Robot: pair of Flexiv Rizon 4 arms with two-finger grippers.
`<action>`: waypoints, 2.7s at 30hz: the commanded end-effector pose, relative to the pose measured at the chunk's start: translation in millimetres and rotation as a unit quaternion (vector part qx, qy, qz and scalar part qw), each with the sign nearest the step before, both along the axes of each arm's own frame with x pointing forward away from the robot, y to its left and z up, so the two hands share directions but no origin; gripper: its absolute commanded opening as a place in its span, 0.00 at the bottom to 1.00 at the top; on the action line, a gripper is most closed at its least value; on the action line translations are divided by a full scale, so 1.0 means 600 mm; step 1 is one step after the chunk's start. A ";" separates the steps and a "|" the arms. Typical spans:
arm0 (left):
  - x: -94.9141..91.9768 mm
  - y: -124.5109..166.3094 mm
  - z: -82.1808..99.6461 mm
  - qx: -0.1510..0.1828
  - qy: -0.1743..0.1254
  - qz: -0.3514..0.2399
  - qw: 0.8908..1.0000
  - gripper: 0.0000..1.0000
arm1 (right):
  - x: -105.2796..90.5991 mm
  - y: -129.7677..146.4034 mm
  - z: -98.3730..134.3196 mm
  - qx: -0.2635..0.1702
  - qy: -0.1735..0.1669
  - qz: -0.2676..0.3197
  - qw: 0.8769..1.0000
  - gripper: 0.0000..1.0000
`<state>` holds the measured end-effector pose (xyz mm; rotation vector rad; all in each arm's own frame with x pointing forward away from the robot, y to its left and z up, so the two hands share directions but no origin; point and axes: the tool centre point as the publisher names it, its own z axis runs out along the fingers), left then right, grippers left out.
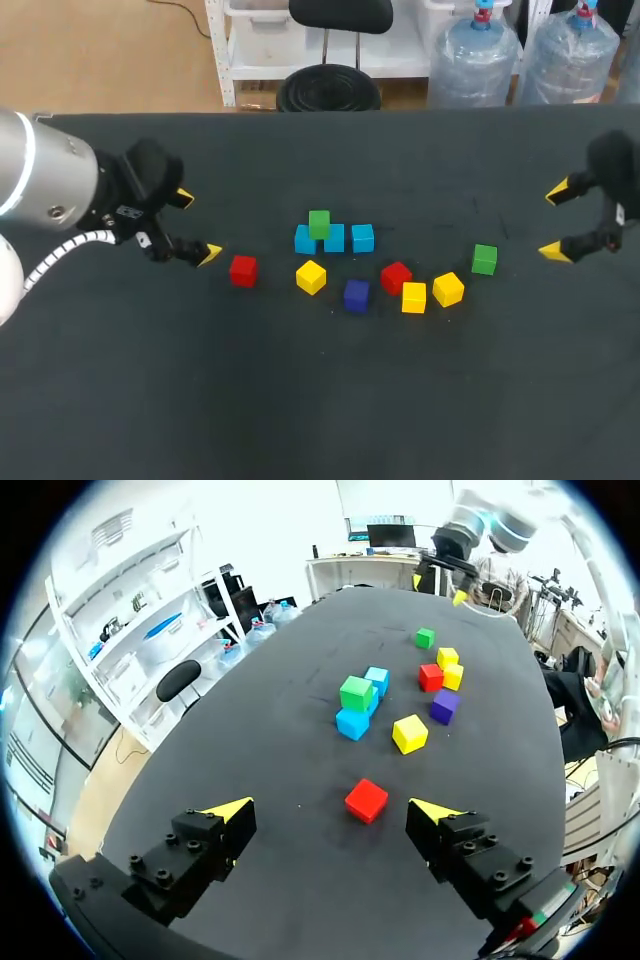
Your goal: Place the blue cubes, place green cubes on the blue cubes, place the yellow cubes on the green cubes, then place the red cubes on the yellow cubes, and place purple cube on the red cubes.
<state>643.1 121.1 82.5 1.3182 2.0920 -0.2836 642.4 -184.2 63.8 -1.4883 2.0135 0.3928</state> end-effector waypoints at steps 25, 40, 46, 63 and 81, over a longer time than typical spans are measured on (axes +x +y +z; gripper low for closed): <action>0.000 0.001 -0.001 -0.001 -0.001 0.000 1.000 1.00 | 0.002 0.065 -0.077 -0.031 0.044 0.002 0.999 1.00; 0.000 0.001 -0.001 -0.001 -0.001 0.000 1.000 1.00 | 0.005 0.083 -0.097 -0.058 0.056 0.015 0.997 1.00; 0.000 0.001 -0.001 -0.001 -0.001 0.000 1.000 1.00 | 0.012 0.087 -0.102 -0.071 0.068 0.017 0.995 1.00; 0.000 0.001 -0.001 -0.001 -0.001 0.000 1.000 1.00 | 0.022 0.089 -0.116 -0.084 0.091 0.024 0.992 1.00; 0.000 0.001 -0.001 -0.001 -0.001 0.000 1.000 1.00 | 0.022 0.092 -0.124 -0.082 0.106 0.029 0.991 0.91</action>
